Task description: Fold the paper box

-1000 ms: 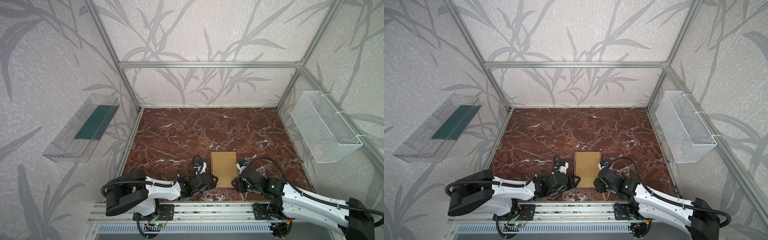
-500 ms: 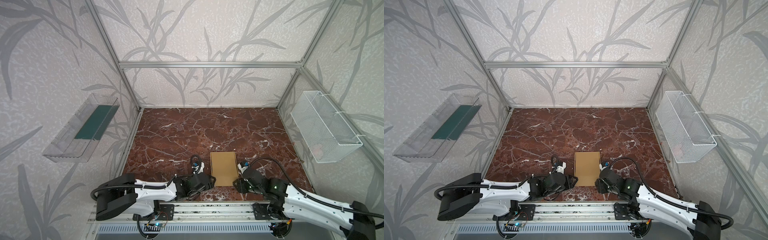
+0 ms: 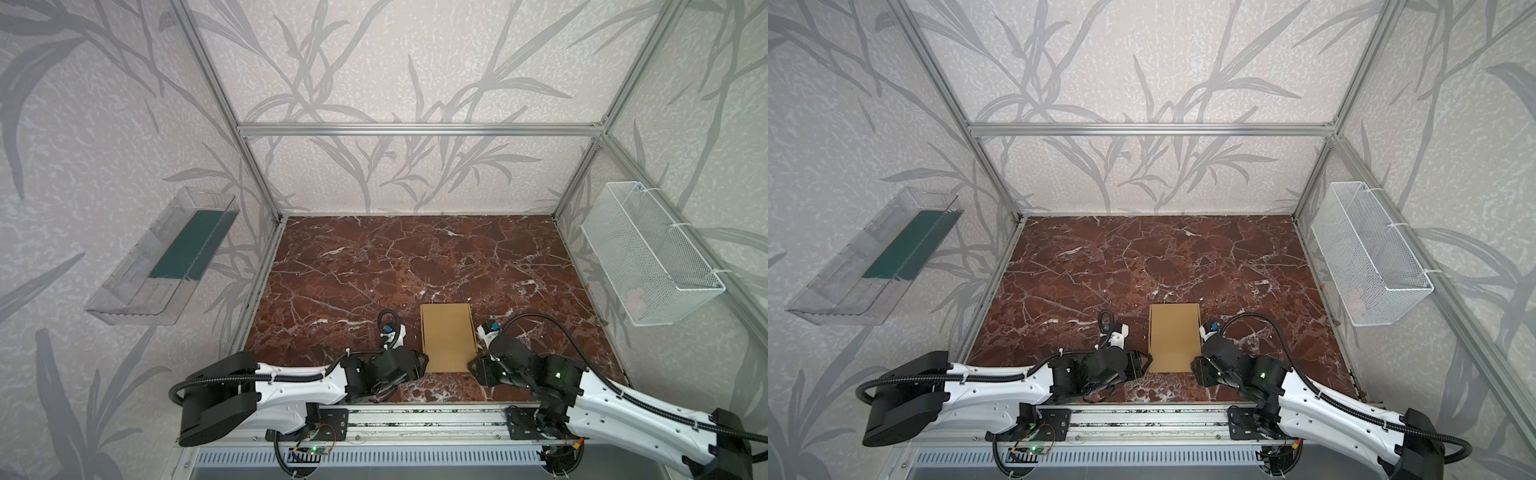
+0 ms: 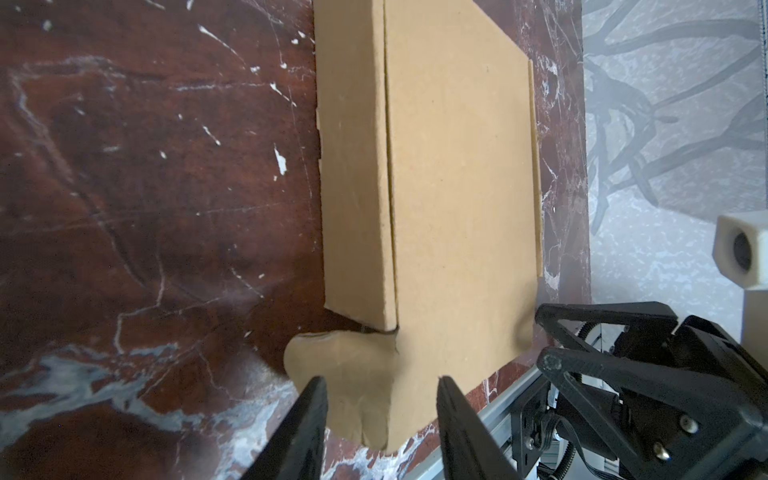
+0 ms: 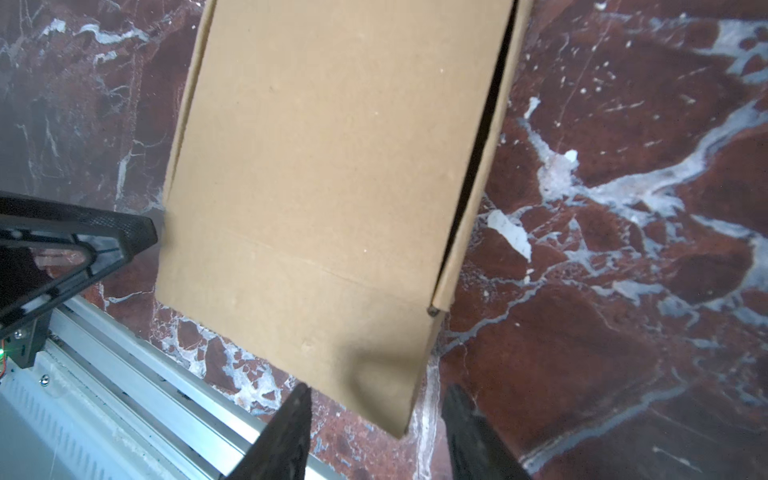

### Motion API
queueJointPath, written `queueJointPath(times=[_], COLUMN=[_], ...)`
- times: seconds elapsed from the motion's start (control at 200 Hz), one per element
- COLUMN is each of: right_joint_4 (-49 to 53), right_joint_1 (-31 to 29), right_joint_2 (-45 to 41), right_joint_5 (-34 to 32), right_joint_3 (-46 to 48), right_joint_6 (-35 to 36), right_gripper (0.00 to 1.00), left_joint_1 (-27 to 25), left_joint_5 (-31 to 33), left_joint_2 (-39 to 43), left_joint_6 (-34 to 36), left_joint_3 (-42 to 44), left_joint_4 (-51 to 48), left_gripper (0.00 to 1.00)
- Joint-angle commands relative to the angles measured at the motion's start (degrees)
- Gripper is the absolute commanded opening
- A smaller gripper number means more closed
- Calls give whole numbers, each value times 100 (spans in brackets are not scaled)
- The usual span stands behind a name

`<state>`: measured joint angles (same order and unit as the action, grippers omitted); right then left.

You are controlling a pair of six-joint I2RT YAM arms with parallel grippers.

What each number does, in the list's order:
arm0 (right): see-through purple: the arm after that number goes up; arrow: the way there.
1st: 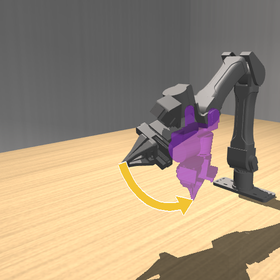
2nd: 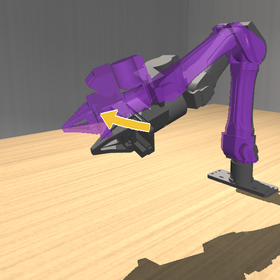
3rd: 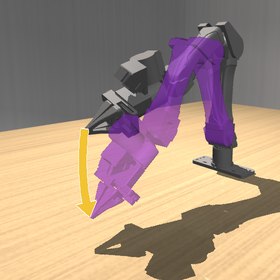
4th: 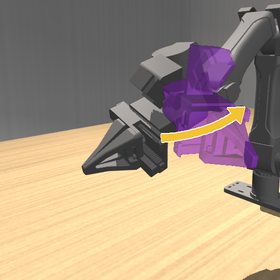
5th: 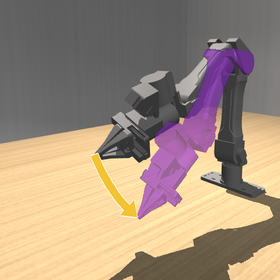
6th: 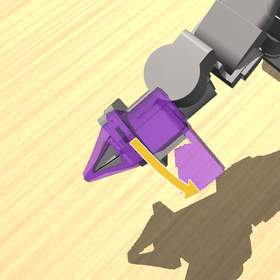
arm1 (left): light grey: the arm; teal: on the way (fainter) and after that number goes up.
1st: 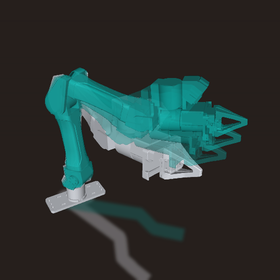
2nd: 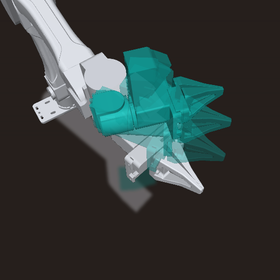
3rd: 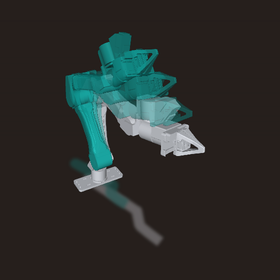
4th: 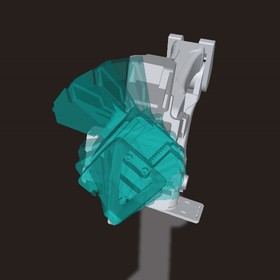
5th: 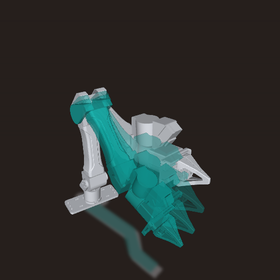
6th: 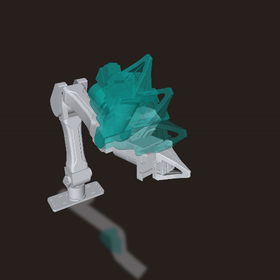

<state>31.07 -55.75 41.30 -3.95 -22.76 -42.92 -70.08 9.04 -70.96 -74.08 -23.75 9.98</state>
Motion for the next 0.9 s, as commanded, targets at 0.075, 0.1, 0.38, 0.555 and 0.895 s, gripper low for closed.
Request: queueJointPath(times=[0.075, 0.1, 0.38, 0.555, 0.895], right_joint_4=[66, 57, -120, -157, -144], right_joint_1=[22, 20, 25, 22, 20], right_joint_2=[40, 43, 122, 148, 108], right_joint_5=[1, -1, 47, 69, 17], right_joint_3=[-139, -145, -29, -18, 62], right_joint_6=[70, 73, 28, 31, 56], right_gripper=[52, 52, 52, 52, 52], left_joint_1=[-14, -14, -6, -6, -8], left_joint_5=[-75, -93, -281, -436, -403], left_joint_2=[-462, -514, -977, -1358, -1456], left_joint_6=[43, 48, 48, -58, -115], left_joint_3=[-137, -154, -323, -307, -222], left_joint_4=[429, 479, 1019, 1471, 1608], left_gripper=[45, 45, 44, 43, 38])
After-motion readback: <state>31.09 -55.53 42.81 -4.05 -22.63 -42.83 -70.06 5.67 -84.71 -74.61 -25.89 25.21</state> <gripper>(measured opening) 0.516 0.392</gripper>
